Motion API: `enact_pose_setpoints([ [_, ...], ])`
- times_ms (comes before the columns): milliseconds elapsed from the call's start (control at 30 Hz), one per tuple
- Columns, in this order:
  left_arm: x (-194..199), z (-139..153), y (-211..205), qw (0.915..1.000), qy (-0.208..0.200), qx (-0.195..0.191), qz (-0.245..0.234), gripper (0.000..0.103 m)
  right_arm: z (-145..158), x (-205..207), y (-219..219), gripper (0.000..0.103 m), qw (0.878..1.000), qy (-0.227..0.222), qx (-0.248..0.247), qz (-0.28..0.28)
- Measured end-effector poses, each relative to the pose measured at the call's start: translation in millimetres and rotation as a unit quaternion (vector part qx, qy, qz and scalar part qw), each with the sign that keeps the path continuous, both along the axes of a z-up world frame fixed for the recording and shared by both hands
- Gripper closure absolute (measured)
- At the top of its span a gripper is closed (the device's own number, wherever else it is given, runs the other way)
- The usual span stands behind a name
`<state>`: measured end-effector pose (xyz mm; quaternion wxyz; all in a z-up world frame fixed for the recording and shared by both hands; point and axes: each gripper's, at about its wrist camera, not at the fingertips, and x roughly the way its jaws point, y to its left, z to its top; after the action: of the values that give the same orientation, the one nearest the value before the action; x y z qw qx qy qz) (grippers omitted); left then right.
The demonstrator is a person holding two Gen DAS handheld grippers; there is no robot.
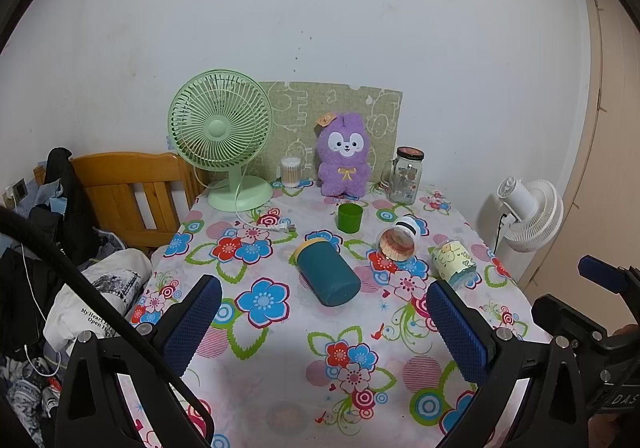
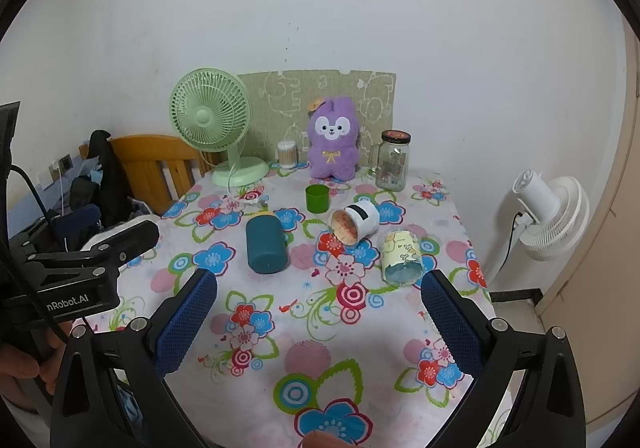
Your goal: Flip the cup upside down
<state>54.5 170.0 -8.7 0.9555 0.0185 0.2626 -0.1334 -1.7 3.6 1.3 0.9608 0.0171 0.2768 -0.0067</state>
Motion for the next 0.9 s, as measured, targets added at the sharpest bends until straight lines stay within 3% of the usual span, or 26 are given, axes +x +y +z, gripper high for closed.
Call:
enact_pose_setpoints([
  [900,1,-10,-3,0.9999,0.010,0.006,-0.006,0.000,-11,3,-14,0.000,1.000,0.009,0.000,-0.004],
])
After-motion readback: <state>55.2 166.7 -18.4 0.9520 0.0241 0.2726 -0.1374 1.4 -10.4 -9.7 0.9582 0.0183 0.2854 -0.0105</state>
